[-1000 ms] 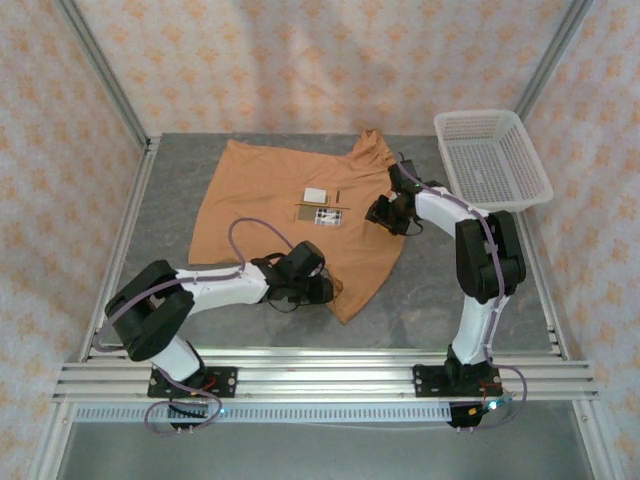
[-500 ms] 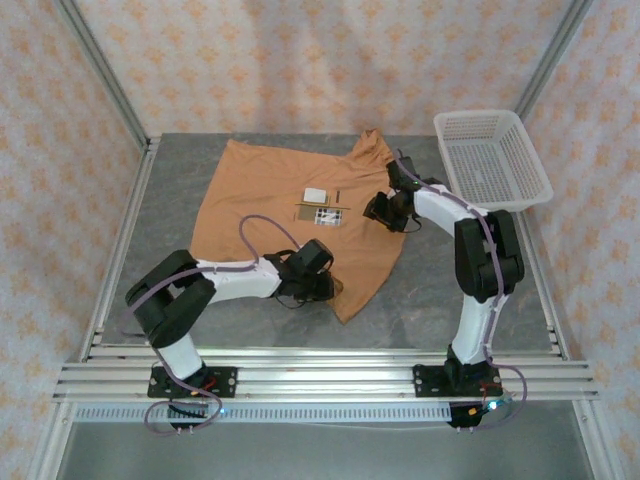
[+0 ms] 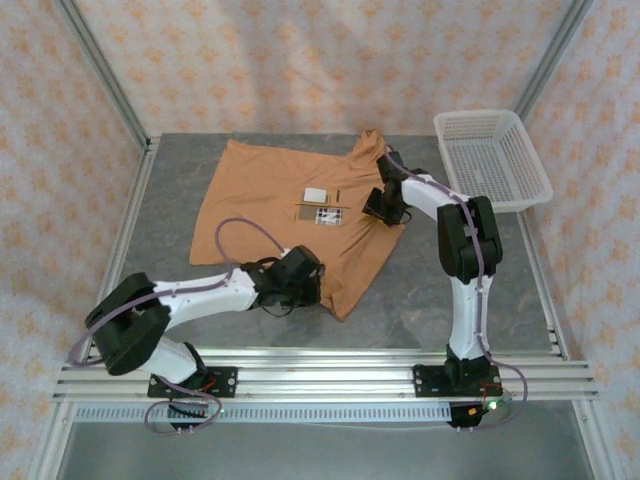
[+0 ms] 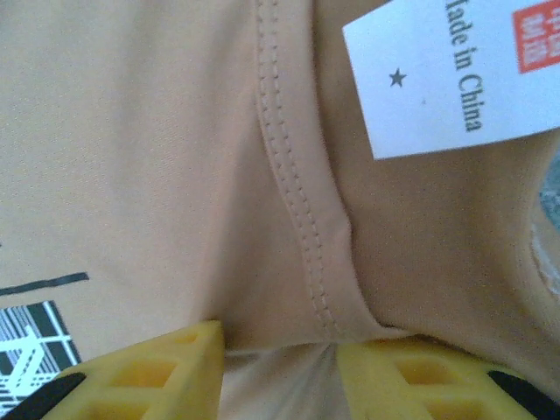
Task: Fold the inside-out t-shirt
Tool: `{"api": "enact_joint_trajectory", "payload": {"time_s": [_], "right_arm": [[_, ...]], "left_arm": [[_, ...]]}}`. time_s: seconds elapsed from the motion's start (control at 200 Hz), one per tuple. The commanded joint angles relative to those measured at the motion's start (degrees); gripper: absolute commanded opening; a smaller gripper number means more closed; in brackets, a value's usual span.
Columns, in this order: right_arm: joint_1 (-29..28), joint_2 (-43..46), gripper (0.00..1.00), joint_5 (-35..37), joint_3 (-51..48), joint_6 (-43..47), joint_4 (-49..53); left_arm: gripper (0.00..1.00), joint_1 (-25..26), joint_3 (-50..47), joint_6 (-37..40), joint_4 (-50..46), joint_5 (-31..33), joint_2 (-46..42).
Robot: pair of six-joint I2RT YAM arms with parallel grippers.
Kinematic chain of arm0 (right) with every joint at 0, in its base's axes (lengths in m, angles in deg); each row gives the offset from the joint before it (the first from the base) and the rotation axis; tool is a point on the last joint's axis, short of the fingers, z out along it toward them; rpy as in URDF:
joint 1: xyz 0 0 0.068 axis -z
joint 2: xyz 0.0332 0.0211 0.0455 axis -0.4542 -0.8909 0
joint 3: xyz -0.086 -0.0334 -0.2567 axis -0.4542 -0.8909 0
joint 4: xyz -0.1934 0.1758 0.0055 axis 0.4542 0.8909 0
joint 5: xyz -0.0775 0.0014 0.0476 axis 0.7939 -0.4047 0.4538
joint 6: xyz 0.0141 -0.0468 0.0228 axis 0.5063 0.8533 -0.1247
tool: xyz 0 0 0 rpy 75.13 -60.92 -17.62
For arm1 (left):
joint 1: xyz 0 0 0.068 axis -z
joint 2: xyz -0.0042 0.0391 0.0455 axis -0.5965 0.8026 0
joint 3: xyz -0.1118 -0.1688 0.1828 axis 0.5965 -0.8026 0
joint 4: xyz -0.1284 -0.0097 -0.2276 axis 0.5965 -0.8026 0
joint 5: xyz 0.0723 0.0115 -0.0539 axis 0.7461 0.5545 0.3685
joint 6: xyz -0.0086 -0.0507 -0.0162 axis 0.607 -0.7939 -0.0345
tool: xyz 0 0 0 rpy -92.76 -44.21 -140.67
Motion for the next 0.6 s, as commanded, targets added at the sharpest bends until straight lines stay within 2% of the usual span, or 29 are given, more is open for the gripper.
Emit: {"api": "enact_joint_trajectory", "payload": {"time_s": [0.0, 0.185, 0.23, 0.36, 0.495, 0.595], "right_arm": [[0.8, -4.3, 0.4, 7.1, 0.8, 1.7, 6.7], [0.8, -4.7, 0.4, 6.1, 2.2, 2.7, 7.7], [0.7, -4.8, 0.4, 5.5, 2.5, 3.1, 8.0], [-0.1, -4.3, 0.41, 3.1, 3.3, 5.1, 8.7], [-0.9, -2.1, 0.45, -3.9, 3.4, 7.3, 8.9], [-1.0, 1.8, 0.51, -5.8, 2.5, 7.8, 9.5]], "left_arm": [[0.0, 1.9, -3.8, -3.9, -4.8, 2.9, -3.2], [0.0, 4.1, -7.6, -7.0, -0.8, 2.5, -2.7], [0.11, 4.2, -7.4, -6.7, -0.8, 2.3, -1.6], [0.27, 3.9, -3.9, -3.5, -5.8, 5.0, 0.1], [0.29, 0.2, 0.3, 0.5, -9.0, 4.2, 0.5], [0.3, -4.4, 4.3, 4.6, -10.7, 2.8, -0.6]]}}
